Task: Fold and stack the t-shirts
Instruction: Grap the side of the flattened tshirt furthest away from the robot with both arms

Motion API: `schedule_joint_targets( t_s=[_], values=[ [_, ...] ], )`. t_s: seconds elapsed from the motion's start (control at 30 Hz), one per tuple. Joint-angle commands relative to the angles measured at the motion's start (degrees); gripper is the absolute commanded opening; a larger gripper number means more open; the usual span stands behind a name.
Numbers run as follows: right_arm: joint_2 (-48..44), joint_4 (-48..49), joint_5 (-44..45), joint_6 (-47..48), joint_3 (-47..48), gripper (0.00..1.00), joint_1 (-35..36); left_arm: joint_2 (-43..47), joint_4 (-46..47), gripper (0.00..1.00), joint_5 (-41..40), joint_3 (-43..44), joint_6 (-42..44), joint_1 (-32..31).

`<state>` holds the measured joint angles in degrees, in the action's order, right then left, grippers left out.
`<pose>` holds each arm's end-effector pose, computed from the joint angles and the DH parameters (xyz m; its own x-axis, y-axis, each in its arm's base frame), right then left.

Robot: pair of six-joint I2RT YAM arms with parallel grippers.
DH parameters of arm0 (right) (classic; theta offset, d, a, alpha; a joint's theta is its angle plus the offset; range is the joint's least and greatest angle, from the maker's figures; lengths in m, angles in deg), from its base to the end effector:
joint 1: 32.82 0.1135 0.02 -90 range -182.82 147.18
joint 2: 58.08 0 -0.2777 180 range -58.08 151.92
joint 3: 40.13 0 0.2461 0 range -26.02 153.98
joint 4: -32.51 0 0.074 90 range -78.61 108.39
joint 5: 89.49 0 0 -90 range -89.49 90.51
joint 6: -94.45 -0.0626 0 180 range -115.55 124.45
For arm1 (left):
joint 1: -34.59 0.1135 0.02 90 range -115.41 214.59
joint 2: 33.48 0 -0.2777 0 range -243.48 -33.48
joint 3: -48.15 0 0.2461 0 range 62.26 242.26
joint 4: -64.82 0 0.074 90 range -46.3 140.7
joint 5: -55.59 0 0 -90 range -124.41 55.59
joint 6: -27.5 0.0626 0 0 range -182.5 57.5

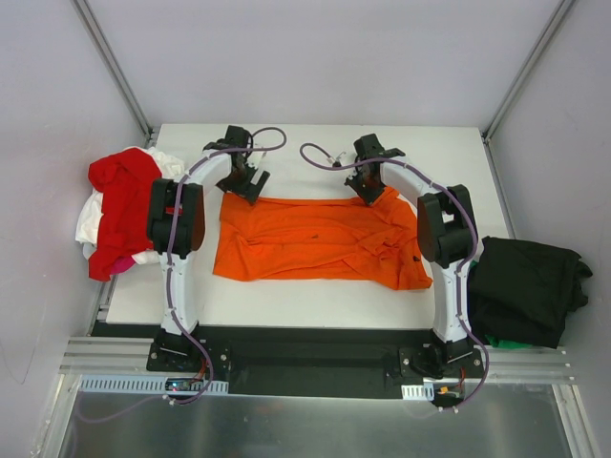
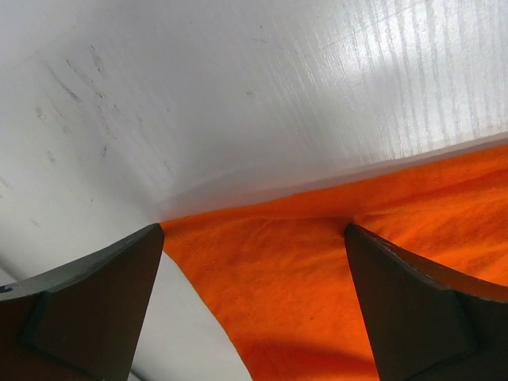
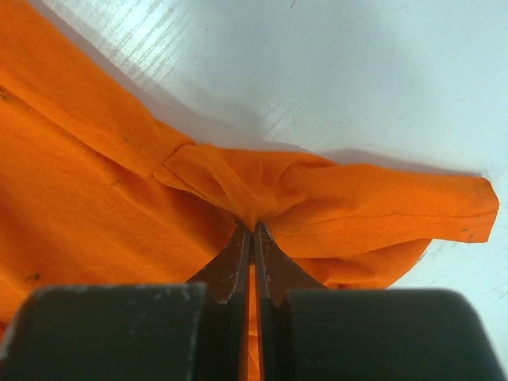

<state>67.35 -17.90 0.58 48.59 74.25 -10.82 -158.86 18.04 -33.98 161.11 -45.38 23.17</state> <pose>0.4523 0.1827 0.1726 -0.3240 -0.8820 -0.3421 -0.8357 0.4364 -0.3335 0.4813 -0.0977 0.1697 -0.7453 0.4509 -0.4913 0.4407 0.8860 0.1446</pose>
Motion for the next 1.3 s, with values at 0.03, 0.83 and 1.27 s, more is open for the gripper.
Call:
schedule_joint_targets(
  t_s=[0.03, 0.83, 1.27],
  values=[
    [-3.1, -1.1, -1.8, 0.2, -0.6, 0.01, 0.6, -1.4, -3.4, 0.97, 1.7, 1.5, -0.4, 1.5],
    [-4.2, -1.1, -1.2, 0.9, -2.9, 0.01, 0.9, -2.6, -7.2, 0.50, 5.3, 3.6, 0.5, 3.2],
    [-4.5, -1.1, -0.7, 1.2, -4.0, 0.01, 1.1, -2.9, -7.8, 0.68, 4.4, 7.8, 0.7, 3.2]
  ],
)
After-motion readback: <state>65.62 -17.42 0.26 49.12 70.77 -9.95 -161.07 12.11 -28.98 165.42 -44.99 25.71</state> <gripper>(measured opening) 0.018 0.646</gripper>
